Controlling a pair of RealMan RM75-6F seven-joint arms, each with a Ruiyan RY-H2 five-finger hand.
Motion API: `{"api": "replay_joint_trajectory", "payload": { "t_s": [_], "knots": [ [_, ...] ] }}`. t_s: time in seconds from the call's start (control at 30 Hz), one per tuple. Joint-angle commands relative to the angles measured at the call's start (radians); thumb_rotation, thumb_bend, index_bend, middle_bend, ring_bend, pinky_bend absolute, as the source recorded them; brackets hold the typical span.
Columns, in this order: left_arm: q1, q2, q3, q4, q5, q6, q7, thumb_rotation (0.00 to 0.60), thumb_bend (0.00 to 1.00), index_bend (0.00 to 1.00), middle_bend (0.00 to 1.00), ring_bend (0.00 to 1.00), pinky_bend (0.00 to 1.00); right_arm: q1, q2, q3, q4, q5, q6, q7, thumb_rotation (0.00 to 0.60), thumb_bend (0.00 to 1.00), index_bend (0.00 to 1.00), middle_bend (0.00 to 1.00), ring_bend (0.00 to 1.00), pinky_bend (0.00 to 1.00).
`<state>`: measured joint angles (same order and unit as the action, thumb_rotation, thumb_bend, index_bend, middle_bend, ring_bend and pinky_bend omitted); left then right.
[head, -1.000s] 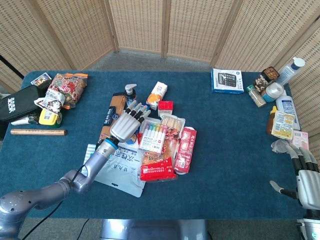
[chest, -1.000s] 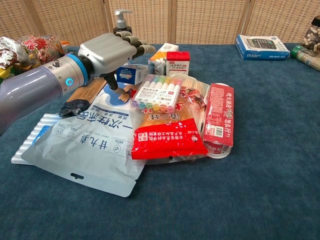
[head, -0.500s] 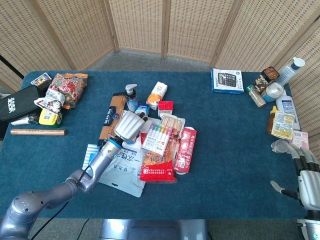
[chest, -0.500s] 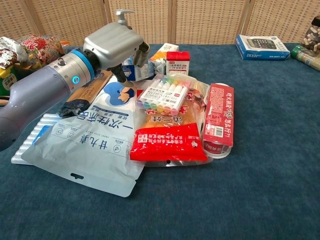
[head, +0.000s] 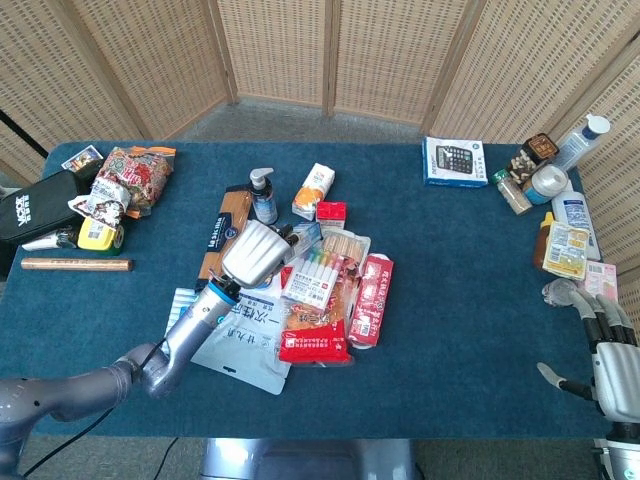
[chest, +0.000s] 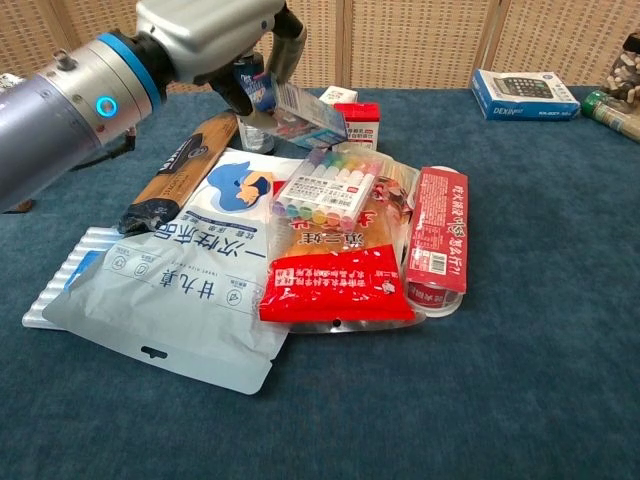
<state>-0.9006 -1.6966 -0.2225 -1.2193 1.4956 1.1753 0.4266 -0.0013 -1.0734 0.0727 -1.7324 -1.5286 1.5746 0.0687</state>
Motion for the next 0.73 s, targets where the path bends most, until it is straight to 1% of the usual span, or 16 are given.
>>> {"api": "replay_joint_trajectory", "payload": {
  "t_s": [0.03,0.17,0.37,0.57,0.73],
  "knots": [
    [0.029,0.132,-0.033,-0.194,0.003,0.049,0.083,0.600,0.11,0.83,0.97,0.88,0.93,-0.001,0.001,-0.002,-0.004,-0.005,0.003,-0.003,0.600,0.00,0.00,0.00,0.00,0.00],
    [0.051,0.237,-0.060,-0.342,-0.002,0.072,0.132,0.600,0.11,0.84,0.97,0.88,0.92,-0.003,0.002,-0.005,-0.013,-0.015,0.009,-0.010,0.600,0.00,0.00,0.00,0.00,0.00],
    [0.080,0.371,-0.103,-0.518,-0.014,0.102,0.183,0.600,0.11,0.84,0.97,0.88,0.92,-0.004,0.002,-0.009,-0.023,-0.027,0.015,-0.022,0.600,0.00,0.00,0.00,0.00,0.00],
    [0.101,0.470,-0.136,-0.635,-0.019,0.122,0.220,0.600,0.11,0.84,0.97,0.88,0.92,-0.005,0.000,-0.013,-0.032,-0.037,0.017,-0.039,0.600,0.00,0.00,0.00,0.00,0.00],
    [0.107,0.500,-0.144,-0.671,-0.029,0.124,0.226,0.600,0.11,0.84,0.97,0.88,0.92,-0.005,-0.001,-0.016,-0.037,-0.044,0.018,-0.044,0.600,0.00,0.00,0.00,0.00,0.00]
  ]
}}
